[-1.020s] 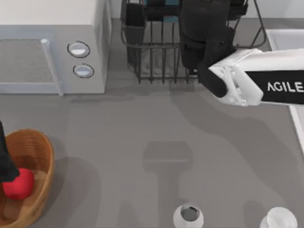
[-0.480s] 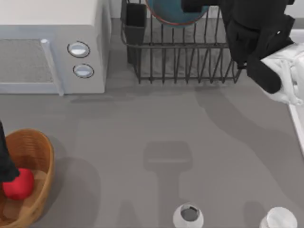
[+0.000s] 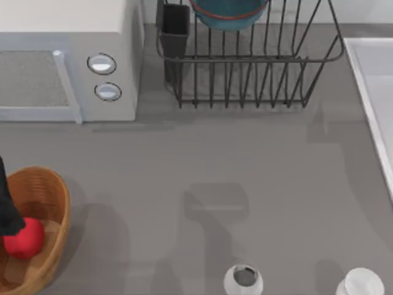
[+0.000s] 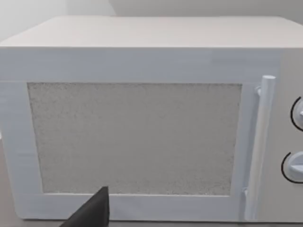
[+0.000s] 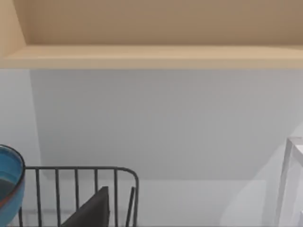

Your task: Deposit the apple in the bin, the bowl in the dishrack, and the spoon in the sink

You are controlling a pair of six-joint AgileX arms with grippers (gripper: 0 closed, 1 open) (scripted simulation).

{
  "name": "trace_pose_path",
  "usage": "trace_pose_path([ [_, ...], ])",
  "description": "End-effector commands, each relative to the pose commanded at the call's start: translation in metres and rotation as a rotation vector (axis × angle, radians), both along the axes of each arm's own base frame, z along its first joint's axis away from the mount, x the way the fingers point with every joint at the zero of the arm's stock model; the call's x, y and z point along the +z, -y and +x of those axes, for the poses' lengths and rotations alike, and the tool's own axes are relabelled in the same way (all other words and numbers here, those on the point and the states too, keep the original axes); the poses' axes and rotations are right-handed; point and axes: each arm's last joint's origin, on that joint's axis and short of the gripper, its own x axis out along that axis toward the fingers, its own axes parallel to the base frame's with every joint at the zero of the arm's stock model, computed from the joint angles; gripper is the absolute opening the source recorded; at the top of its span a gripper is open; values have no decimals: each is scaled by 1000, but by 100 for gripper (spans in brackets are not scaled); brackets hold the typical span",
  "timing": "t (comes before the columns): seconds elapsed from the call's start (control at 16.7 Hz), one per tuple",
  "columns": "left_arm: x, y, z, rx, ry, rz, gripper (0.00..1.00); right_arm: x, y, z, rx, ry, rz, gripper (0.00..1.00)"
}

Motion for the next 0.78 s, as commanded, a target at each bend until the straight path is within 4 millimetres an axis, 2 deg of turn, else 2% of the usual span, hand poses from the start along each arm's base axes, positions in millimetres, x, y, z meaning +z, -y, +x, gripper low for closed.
trace_pose_path([
  [0.18, 0, 0, 0, 0, 0, 0, 100, -32, 32, -58, 2, 17, -2, 100],
  [0.3, 0, 0, 0, 0, 0, 0, 100, -63, 43, -81, 4, 10, -5, 100],
  [0.54, 0, 0, 0, 0, 0, 0, 100, -116, 54, -100, 10, -14, -2, 100],
  [0.66, 0, 0, 0, 0, 0, 0, 100, -132, 56, -102, 11, -23, 1, 100],
  [0.78, 0, 0, 0, 0, 0, 0, 100, -139, 57, -103, 12, -28, 3, 100],
])
